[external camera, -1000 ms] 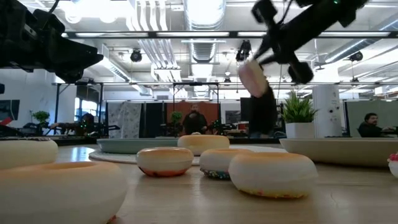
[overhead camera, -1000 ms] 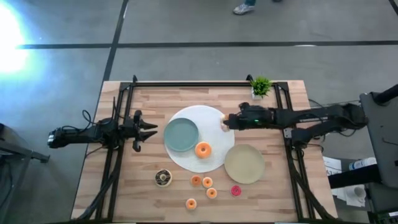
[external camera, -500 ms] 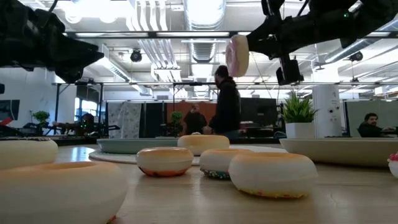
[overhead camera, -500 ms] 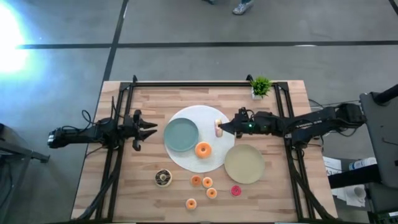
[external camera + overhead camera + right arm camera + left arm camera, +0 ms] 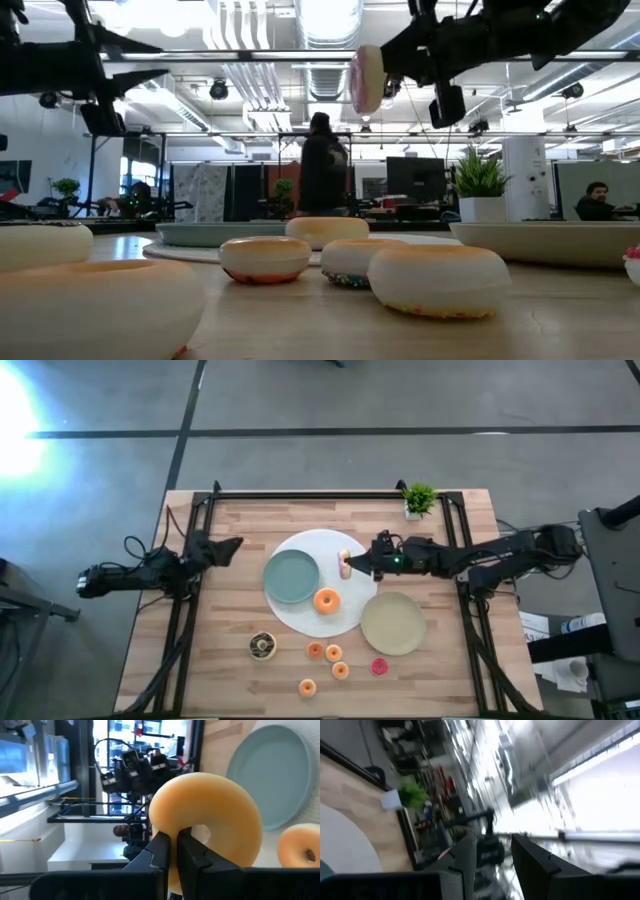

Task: Pick & Place donuts
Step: Put the big pink donut on the blue plate

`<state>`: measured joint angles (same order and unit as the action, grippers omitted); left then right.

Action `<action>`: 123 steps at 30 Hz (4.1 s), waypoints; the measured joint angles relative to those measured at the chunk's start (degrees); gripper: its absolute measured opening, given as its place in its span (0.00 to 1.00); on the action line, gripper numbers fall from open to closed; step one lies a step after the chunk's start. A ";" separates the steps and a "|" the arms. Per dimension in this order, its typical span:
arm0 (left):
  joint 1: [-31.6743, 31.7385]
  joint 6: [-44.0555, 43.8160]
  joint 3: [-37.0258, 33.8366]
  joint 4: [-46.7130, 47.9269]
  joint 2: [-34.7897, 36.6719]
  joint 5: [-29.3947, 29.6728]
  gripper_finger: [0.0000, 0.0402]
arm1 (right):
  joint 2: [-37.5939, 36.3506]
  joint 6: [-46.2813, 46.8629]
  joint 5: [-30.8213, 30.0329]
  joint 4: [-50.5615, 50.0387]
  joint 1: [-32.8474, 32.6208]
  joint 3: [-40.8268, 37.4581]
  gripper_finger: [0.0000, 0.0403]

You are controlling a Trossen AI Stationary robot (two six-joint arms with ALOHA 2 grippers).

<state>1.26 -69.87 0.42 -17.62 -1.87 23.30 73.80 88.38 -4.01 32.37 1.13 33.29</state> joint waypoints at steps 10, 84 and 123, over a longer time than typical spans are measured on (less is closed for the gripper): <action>-0.25 8.77 2.82 -3.68 -2.33 -1.52 0.25 | 9.70 3.06 0.89 7.42 0.33 5.77 0.03; -11.44 70.98 51.75 36.69 -58.49 -11.05 0.34 | 25.64 0.77 43.57 12.86 5.16 22.41 0.03; -8.62 71.75 54.87 28.60 -67.91 -30.46 0.50 | 25.60 -24.13 55.09 -0.80 4.52 25.79 0.03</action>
<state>-7.36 1.87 55.29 10.98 -69.79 -7.16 99.39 64.25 51.09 31.57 5.65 59.08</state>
